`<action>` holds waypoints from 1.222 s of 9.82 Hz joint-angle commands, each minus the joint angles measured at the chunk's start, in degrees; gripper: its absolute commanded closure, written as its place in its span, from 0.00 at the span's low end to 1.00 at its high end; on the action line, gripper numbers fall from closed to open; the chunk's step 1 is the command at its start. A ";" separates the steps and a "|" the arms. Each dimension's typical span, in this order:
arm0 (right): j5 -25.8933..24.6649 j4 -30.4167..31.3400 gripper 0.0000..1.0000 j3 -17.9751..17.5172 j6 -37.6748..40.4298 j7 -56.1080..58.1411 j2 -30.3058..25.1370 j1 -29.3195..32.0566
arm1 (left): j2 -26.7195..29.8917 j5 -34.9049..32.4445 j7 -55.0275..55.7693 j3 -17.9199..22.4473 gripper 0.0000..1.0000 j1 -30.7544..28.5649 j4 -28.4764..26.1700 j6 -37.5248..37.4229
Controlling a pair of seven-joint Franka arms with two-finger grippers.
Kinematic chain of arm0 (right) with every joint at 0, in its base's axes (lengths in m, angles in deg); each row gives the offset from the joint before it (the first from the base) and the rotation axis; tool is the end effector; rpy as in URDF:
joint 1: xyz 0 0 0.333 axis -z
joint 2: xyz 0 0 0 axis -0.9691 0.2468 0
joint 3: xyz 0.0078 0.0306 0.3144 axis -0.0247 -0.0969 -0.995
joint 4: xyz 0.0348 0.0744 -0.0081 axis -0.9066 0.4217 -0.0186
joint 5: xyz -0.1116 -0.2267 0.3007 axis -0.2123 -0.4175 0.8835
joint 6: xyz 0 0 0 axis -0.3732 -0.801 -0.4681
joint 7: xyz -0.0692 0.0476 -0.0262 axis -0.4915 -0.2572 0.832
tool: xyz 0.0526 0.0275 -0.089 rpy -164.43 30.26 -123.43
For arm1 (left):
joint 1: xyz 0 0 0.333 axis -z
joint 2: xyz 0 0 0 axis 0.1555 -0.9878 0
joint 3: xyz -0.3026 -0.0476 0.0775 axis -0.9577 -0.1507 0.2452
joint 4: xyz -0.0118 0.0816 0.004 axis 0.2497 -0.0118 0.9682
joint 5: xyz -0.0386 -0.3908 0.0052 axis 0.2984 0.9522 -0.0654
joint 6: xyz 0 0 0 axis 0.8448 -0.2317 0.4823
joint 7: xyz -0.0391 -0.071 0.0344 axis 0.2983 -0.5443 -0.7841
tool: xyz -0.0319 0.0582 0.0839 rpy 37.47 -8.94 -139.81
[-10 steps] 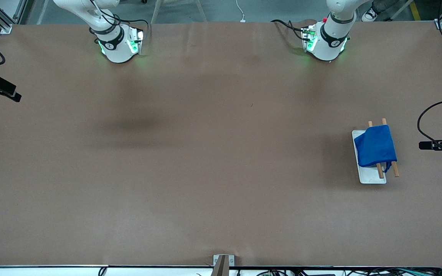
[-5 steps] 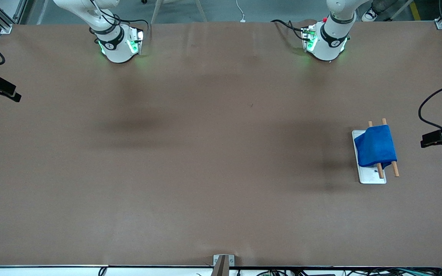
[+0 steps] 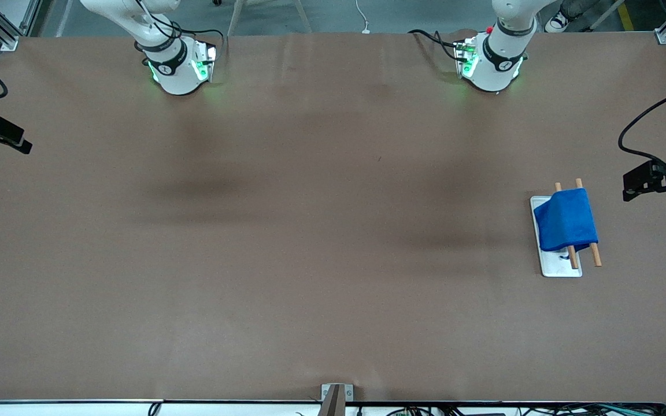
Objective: Right arm passes towel to left arm to hang
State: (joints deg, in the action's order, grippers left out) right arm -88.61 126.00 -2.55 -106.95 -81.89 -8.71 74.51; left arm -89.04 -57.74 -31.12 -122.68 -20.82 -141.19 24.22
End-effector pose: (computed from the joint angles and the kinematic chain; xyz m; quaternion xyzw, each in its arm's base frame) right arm 0.5310 -0.0653 0.6296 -0.9982 0.0573 0.0108 0.0118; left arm 0.6192 0.0026 0.6159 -0.9942 0.1001 -0.0305 0.0264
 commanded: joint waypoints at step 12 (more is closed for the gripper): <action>0.11 -0.52 0.00 -0.07 0.65 -0.72 0.16 0.33 | 21.33 10.99 6.87 25.82 0.00 24.85 -21.51 -3.06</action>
State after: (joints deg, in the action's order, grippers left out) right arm -88.61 126.00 -2.46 -106.94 -81.90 -8.66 74.54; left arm -67.86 -46.68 -24.96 -97.15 3.68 -160.41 20.87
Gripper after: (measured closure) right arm 0.000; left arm 0.000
